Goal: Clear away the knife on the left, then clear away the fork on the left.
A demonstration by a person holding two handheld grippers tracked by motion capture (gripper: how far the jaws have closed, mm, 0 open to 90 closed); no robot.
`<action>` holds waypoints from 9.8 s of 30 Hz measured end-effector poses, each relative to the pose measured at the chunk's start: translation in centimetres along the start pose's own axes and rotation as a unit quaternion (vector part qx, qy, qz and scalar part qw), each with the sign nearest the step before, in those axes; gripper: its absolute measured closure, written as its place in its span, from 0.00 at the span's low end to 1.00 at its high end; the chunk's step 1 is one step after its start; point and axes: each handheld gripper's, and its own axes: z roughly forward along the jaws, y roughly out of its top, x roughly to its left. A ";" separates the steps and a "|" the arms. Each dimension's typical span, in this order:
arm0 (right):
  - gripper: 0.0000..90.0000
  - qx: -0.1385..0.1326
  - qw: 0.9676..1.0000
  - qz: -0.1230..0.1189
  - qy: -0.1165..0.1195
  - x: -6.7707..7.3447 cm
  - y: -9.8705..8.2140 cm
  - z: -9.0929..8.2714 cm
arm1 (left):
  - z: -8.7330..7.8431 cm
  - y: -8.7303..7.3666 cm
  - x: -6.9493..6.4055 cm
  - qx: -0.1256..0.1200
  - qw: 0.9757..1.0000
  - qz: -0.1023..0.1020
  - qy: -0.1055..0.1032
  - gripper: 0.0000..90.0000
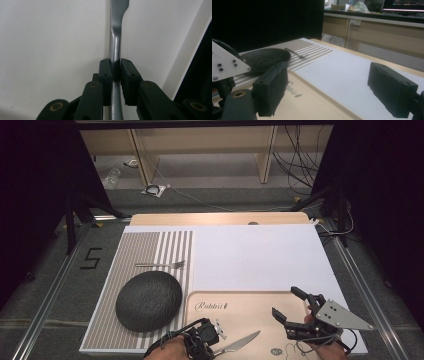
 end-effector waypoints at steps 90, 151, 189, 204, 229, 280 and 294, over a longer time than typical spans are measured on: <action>0.20 -0.002 1.000 0.000 0.001 0.0 0.0 -0.1 | 0.1 -0.6 1.9 -0.079 0.994 0.007 0.071 0.99; 0.20 -0.001 1.000 0.000 -0.003 0.0 0.1 -0.1 | -1.7 -2.6 4.4 -0.060 0.995 -0.032 0.079 0.80; 0.20 -0.006 1.000 0.001 -0.002 -0.1 0.0 -0.1 | -7.5 -4.1 7.4 -0.212 0.961 -0.102 0.145 0.24; 0.20 -0.005 1.000 0.002 -0.002 -0.2 -0.1 -0.1 | -9.3 -5.4 9.2 -0.224 0.953 -0.118 0.166 0.24; 0.20 -0.004 1.000 0.004 -0.002 -0.2 -0.1 0.0 | -11.4 -7.3 12.1 -0.234 0.940 -0.155 0.196 0.22; 0.20 0.000 1.000 0.009 -0.005 -0.3 -0.2 0.1 | -12.3 -6.3 21.8 -0.180 0.935 -0.185 0.244 0.24; 0.20 0.001 1.000 0.009 -0.004 -0.2 -0.2 0.2 | -10.9 -5.1 25.3 -0.150 0.941 -0.186 0.241 0.24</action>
